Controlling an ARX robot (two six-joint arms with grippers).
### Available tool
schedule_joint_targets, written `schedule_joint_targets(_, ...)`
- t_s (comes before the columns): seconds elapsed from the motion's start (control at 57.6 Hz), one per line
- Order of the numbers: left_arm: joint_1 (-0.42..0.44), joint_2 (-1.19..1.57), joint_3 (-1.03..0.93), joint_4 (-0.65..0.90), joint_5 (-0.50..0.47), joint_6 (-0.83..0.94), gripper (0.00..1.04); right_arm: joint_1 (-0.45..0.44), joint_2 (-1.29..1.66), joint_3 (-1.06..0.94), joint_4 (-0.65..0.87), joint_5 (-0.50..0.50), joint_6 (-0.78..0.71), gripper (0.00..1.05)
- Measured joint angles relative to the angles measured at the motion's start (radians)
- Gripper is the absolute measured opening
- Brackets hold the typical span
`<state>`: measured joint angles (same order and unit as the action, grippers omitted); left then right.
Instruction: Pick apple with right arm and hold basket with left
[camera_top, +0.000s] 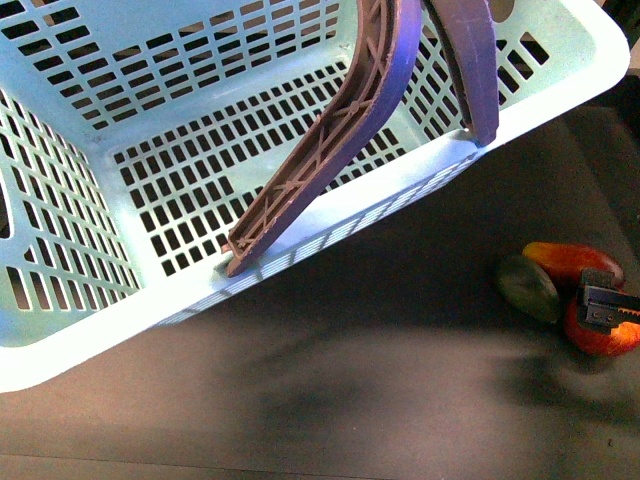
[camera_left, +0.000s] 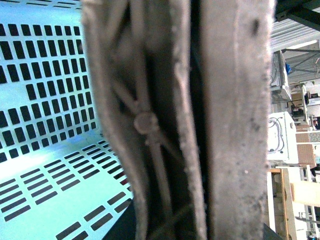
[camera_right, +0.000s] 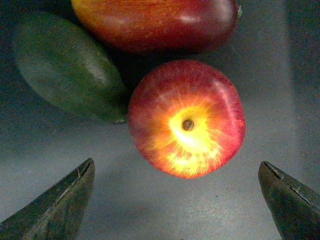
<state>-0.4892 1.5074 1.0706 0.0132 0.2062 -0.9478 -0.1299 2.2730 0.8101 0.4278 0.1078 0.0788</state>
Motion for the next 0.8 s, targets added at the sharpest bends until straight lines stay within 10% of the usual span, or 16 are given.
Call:
schedule_joint_targets(0.608,0.000,0.000,0.000,0.000,0.000,0.000,0.15,-0.016,0.140,0.129,-0.043,-0.018,0.042,0.96)
schedule_joint_targets(0.799,0.000,0.000,0.000,0.000,0.000,0.000,0.15,-0.019,0.142,0.130,-0.034,-0.016,0.048,0.79)
